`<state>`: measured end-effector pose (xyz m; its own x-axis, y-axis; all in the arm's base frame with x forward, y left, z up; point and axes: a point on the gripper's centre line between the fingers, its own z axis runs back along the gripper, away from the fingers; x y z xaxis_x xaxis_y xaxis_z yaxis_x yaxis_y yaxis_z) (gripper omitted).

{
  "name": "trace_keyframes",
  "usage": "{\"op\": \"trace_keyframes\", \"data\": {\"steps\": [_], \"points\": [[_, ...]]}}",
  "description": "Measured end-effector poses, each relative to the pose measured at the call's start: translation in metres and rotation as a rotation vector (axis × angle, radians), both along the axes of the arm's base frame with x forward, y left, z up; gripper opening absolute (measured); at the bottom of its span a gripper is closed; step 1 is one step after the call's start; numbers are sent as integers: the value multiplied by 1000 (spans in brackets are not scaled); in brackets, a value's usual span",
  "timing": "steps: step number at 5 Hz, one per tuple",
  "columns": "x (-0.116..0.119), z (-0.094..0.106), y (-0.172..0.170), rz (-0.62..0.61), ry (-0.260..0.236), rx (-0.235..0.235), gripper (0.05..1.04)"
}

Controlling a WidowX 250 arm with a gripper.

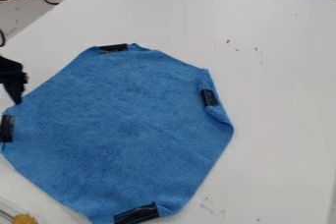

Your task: Unfold the cloth from top right to bottom left

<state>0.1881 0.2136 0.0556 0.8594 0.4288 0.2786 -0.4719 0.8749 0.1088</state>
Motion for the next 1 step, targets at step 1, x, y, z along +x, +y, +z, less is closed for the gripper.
{"op": "trace_keyframes", "data": {"steps": [1], "points": [[12, 1, -29, -112, 51, -49, 1000]]}}
